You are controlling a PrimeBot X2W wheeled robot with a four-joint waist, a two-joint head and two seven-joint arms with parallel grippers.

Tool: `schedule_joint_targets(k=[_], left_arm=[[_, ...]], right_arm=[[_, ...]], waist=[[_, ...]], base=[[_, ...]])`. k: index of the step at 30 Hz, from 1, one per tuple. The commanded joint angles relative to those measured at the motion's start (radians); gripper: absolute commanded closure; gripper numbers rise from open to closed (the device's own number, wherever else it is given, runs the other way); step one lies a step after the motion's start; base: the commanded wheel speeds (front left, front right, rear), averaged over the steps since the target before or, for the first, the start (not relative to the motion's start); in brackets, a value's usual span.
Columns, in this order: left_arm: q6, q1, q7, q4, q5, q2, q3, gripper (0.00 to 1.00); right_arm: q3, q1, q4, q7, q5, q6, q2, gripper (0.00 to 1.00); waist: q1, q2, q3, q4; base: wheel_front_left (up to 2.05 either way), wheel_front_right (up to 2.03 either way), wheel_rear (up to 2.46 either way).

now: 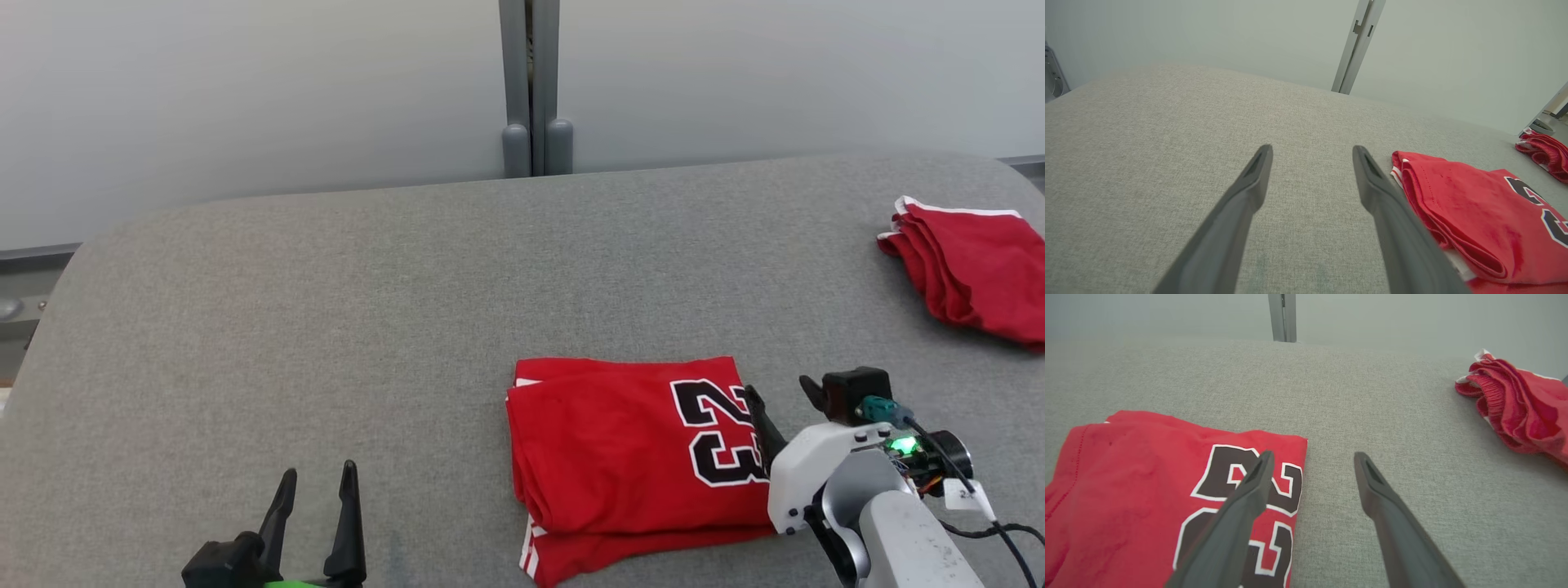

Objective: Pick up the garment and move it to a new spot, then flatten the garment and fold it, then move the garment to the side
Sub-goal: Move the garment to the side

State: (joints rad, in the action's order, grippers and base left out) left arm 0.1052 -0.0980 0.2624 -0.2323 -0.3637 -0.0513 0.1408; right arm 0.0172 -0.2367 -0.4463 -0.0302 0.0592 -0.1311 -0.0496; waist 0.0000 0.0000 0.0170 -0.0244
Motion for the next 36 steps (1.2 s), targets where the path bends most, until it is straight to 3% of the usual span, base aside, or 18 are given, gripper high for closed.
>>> schedule_joint_targets(k=[1, 8, 19, 20, 21, 24, 31, 36], left_arm=[[0.002, 0.021, 0.003, -0.001, 0.006, 0.000, 0.000, 0.00], [0.001, 0.043, 0.003, 0.004, -0.004, 0.000, -0.002, 0.00], [-0.002, 0.069, 0.003, 0.005, -0.006, 0.000, -0.002, 0.00], [-0.002, 0.070, 0.003, 0.004, -0.005, 0.000, -0.003, 0.00], [-0.001, 0.070, 0.003, 0.004, -0.003, 0.000, -0.004, 0.00], [0.001, 0.072, 0.003, 0.003, 0.001, 0.000, 0.001, 0.00], [0.003, 0.080, 0.003, 0.020, 0.017, 0.000, 0.007, 0.00], [0.008, 0.090, 0.003, 0.035, 0.031, 0.000, 0.018, 0.00]], right_arm=[[0.009, -0.012, -0.010, -0.038, 0.011, 0.001, -0.011, 0.00], [0.068, -0.046, -0.038, -0.186, 0.085, 0.001, -0.060, 0.00], [0.129, -0.070, -0.112, -0.247, 0.159, 0.001, -0.075, 0.00], [0.136, -0.072, -0.114, -0.246, 0.164, 0.001, -0.076, 0.04], [0.141, -0.073, -0.117, -0.244, 0.168, 0.001, -0.076, 0.40], [0.157, -0.079, -0.127, -0.236, 0.176, 0.001, -0.077, 0.98], [0.148, -0.145, -0.137, -0.172, 0.182, 0.001, -0.084, 1.00], [0.129, -0.198, -0.136, -0.142, 0.173, 0.001, -0.120, 1.00]], waist=[[0.0000, 0.0000, -0.010, -0.017], [0.0000, 0.0000, -0.053, -0.054], [0.0000, 0.0000, -0.101, -0.082], [0.0000, 0.0000, -0.103, -0.082], [0.0000, 0.0000, -0.104, -0.081], [0.0000, 0.0000, -0.106, -0.076], [0.0000, 0.0000, -0.116, -0.035], [0.0000, 0.0000, -0.124, 0.030]], base=[[0.00, 0.00, 0.00], [0.00, 0.00, 0.00], [0.00, 0.00, 0.00], [0.00, 0.00, 0.00], [0.00, 0.00, 0.00], [0.00, 0.00, 0.00], [0.00, 0.00, 0.00], [0.00, 0.00, 0.00]])
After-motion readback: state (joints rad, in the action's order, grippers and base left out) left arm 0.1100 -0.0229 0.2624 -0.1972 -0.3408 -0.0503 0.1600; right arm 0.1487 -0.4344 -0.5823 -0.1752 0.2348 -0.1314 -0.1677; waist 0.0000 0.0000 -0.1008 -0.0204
